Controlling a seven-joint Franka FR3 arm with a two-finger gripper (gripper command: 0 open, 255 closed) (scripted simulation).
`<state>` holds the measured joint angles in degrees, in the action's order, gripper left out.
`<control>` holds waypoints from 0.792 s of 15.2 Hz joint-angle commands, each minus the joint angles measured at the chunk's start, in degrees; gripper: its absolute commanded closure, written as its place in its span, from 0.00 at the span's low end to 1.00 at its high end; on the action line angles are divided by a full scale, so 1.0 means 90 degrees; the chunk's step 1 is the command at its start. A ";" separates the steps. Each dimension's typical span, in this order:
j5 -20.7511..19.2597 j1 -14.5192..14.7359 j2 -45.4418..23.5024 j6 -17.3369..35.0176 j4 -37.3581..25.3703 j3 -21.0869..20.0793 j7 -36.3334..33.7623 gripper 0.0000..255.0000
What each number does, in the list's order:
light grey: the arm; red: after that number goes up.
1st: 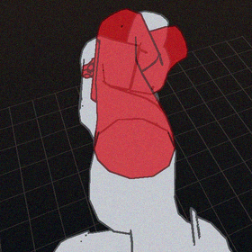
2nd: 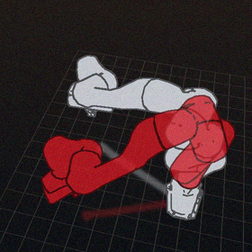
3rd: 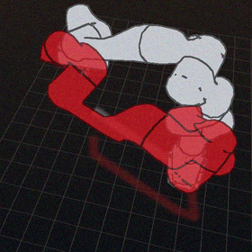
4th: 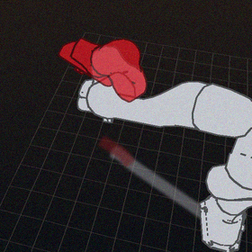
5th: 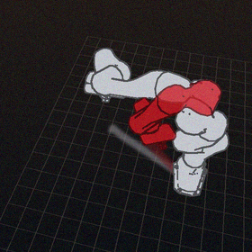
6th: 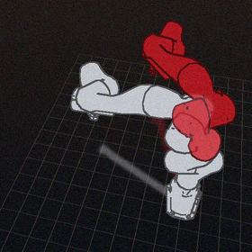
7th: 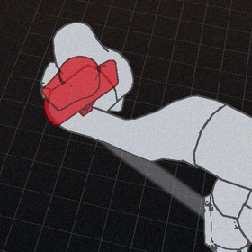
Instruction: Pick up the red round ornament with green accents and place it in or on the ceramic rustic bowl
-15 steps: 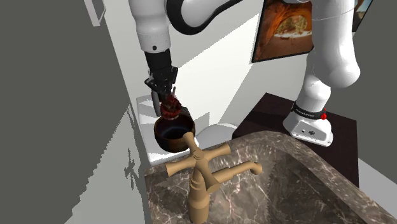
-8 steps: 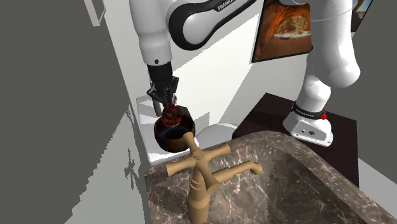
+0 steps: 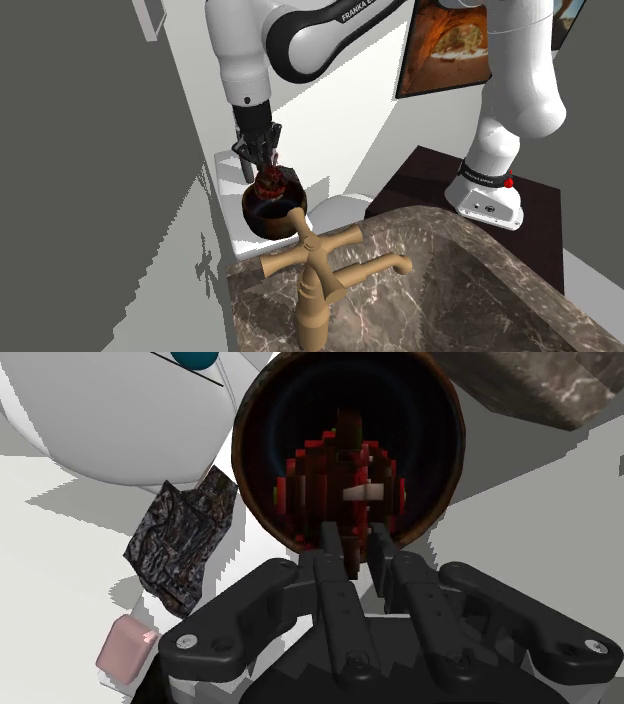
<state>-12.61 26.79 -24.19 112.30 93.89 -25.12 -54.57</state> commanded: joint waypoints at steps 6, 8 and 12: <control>0.0000 0.0000 0.0002 0.0000 -0.0001 0.0000 0.0000 0.00; 0.0063 0.0010 0.0099 -0.0381 -0.0297 -0.0033 0.0045 0.00; 0.0105 0.0030 0.0158 -0.0735 -0.0600 -0.0057 0.0078 0.00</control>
<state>-11.67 27.01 -22.68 106.11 88.95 -25.63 -53.90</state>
